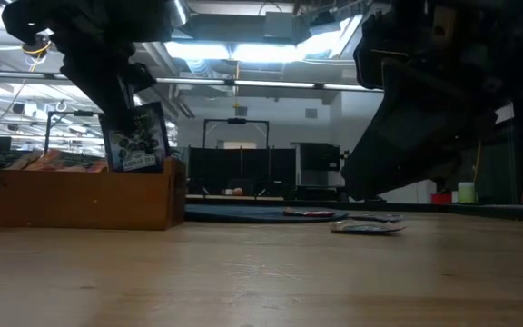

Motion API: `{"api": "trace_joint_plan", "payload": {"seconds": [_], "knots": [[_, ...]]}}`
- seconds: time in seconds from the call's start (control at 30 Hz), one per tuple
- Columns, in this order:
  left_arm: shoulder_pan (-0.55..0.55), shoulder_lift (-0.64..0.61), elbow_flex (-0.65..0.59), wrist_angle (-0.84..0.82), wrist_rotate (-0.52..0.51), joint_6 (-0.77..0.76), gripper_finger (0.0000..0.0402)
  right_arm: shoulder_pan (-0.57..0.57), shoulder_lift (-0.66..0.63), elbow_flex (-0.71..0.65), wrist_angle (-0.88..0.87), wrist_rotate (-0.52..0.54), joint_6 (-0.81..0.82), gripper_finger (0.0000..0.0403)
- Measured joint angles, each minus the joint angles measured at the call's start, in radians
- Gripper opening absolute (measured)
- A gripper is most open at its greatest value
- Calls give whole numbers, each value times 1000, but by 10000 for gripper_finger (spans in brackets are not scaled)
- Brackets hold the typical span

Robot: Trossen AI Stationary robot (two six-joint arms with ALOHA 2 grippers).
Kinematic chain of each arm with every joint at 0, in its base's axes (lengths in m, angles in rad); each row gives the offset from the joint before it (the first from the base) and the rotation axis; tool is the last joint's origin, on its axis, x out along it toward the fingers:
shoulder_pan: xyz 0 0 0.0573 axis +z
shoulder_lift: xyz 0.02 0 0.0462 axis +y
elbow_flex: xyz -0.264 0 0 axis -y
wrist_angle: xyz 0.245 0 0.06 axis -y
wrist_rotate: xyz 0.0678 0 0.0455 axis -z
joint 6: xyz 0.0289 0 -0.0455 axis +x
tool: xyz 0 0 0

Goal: Pick & Place Tea
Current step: Put the purple tea bag into the right section of the wooden organizer

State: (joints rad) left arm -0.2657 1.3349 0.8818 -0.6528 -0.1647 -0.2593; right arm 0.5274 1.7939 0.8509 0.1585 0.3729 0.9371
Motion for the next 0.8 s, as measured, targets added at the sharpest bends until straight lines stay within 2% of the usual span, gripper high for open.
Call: {"api": "trace_joint_plan", "payload": {"seconds": [0.57,0.8], "knots": [[49,0,0,8,29,20,6,0,0,0,2,0,1,135],[52,0,0,8,27,14,46,0,0,0,2,0,24,135]]}}
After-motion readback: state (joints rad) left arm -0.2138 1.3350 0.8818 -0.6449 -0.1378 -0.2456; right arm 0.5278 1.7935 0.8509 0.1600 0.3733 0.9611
